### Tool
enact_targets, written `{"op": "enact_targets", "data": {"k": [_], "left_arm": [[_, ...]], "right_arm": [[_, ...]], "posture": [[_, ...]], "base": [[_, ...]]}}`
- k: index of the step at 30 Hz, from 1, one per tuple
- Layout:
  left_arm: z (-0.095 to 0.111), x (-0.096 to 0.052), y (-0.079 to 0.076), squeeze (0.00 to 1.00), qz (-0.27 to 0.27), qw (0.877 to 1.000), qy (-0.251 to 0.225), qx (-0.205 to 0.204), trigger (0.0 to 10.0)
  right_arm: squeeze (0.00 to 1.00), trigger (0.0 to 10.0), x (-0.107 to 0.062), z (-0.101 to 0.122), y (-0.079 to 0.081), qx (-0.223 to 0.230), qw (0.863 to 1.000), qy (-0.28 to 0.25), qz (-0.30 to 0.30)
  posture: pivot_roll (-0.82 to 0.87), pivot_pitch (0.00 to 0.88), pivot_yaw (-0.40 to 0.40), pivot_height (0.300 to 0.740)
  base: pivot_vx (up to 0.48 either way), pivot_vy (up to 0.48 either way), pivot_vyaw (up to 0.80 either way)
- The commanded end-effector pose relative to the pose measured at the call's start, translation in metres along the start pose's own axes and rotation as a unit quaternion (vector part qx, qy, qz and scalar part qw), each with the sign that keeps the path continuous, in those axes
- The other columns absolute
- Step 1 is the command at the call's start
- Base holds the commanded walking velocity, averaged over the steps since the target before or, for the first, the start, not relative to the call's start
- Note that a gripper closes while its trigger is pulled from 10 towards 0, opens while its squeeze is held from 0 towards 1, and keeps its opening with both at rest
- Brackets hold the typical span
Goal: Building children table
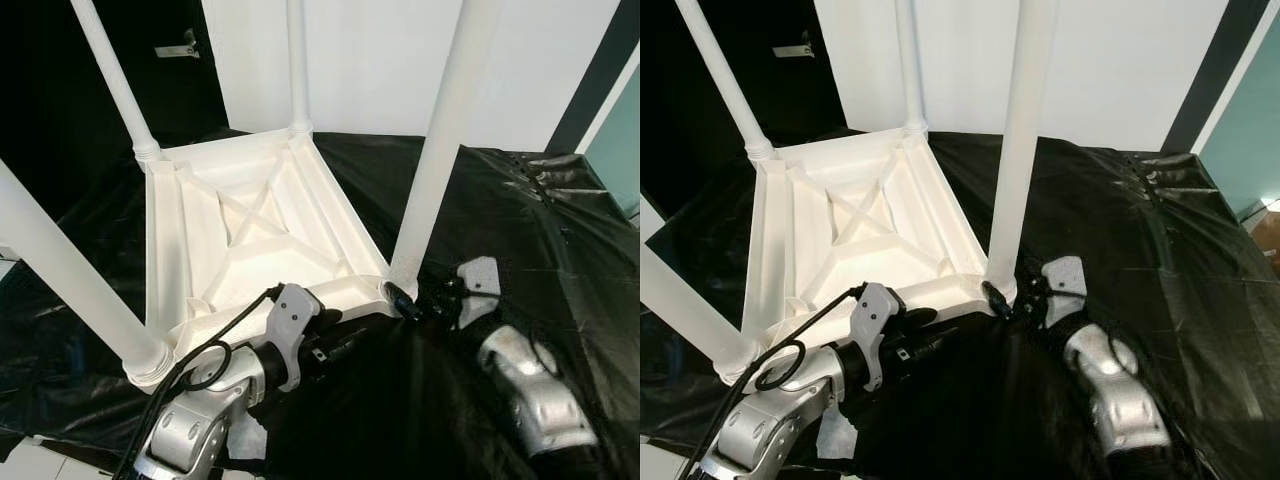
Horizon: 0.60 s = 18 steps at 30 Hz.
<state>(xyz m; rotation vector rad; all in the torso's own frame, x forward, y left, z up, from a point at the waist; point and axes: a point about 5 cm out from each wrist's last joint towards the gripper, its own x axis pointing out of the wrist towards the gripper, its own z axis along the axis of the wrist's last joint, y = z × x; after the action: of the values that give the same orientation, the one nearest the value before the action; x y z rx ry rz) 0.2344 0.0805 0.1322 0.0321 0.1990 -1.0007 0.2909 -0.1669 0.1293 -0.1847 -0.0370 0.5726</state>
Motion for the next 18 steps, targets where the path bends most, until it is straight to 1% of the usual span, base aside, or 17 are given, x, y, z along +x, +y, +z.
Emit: {"op": "enact_targets", "data": {"k": [1,3,4,5,6,8,9,10,11,12,13,14,15,18], "left_arm": [[-0.002,0.0,-0.001,0.0,-0.015,1.0,0.006,0.004,10.0],[-0.002,0.0,0.0,0.0,-0.015,1.0,0.005,0.004,10.0],[-0.001,0.0,0.0,0.0,-0.014,1.0,0.004,0.004,10.0],[-0.001,0.0,0.0,0.0,-0.014,1.0,0.004,0.004,10.0],[-0.001,0.001,0.0,0.0,-0.014,1.0,0.004,0.004,10.0],[-0.001,0.002,0.001,0.0,-0.013,1.0,0.003,0.005,10.0],[-0.001,0.002,0.001,0.0,-0.013,1.0,0.002,0.006,10.0],[-0.001,0.002,0.001,0.0,-0.013,1.0,0.002,0.006,10.0],[0.0,0.003,0.001,0.0,-0.013,1.0,0.001,0.006,10.0],[0.001,0.003,0.002,0.0,-0.011,1.0,-0.002,0.008,10.0],[0.001,0.003,0.002,0.0,-0.011,1.0,-0.002,0.008,10.0],[0.002,0.003,0.002,0.0,-0.01,1.0,-0.003,0.01,10.0],[0.003,0.003,0.003,0.0,-0.009,1.0,-0.003,0.011,10.0],[0.003,0.002,0.004,0.0,-0.007,1.0,-0.002,0.014,10.0]], "right_arm": [[0.0,10.0,0.001,-0.001,-0.006,-0.004,1.0,0.004,0.023],[0.0,10.0,0.007,0.001,-0.009,-0.005,0.999,0.009,0.049],[0.0,10.0,0.012,0.003,-0.012,-0.015,0.998,0.008,0.061],[0.0,10.0,0.012,0.003,-0.012,-0.015,0.998,0.008,0.061],[0.0,10.0,0.016,0.004,-0.013,-0.015,0.997,0.01,0.074],[0.0,10.0,0.024,0.006,-0.013,-0.028,0.994,0.014,0.101],[0.0,10.0,0.028,0.006,-0.012,-0.025,0.992,0.017,0.121],[0.0,10.0,0.028,0.006,-0.012,-0.025,0.992,0.017,0.121],[0.0,10.0,0.032,0.006,-0.011,-0.032,0.99,0.019,0.138],[0.0,6.9,0.04,0.006,-0.01,-0.036,0.986,0.024,0.158],[0.0,6.9,0.04,0.006,-0.01,-0.036,0.986,0.024,0.158],[0.0,6.2,0.043,0.005,-0.009,-0.039,0.985,0.025,0.163],[0.0,0.0,0.045,0.005,-0.009,-0.04,0.985,0.026,0.166],[0.0,0.0,0.046,0.001,-0.007,-0.031,0.983,0.031,0.179]], "posture": [[-0.07,0.0,-0.002,0.74],[-0.07,0.0,-0.002,0.74],[-0.07,0.0,-0.004,0.74],[-0.07,0.0,-0.004,0.74],[-0.06,0.0,-0.005,0.74],[-0.05,0.0,-0.008,0.74],[-0.05,0.0,-0.008,0.74],[-0.05,0.0,-0.008,0.74],[-0.05,0.0,-0.009,0.74],[-0.03,0.0,-0.012,0.74],[-0.03,0.0,-0.012,0.74],[-0.03,0.0,-0.012,0.74],[-0.03,0.0,-0.013,0.74],[-0.02,0.0,-0.017,0.74]], "base": [[0.0,0.0,0.0],[0.0,0.0,0.0],[0.0,0.0,0.0],[0.0,0.0,0.0],[0.0,0.0,0.0],[0.0,0.0,0.0],[0.0,0.0,0.0],[0.0,0.0,0.0],[0.0,0.0,0.0],[0.0,0.0,0.0],[0.0,0.0,0.0],[0.0,0.0,0.0],[0.0,0.0,0.0],[0.0,0.0,0.0]]}}
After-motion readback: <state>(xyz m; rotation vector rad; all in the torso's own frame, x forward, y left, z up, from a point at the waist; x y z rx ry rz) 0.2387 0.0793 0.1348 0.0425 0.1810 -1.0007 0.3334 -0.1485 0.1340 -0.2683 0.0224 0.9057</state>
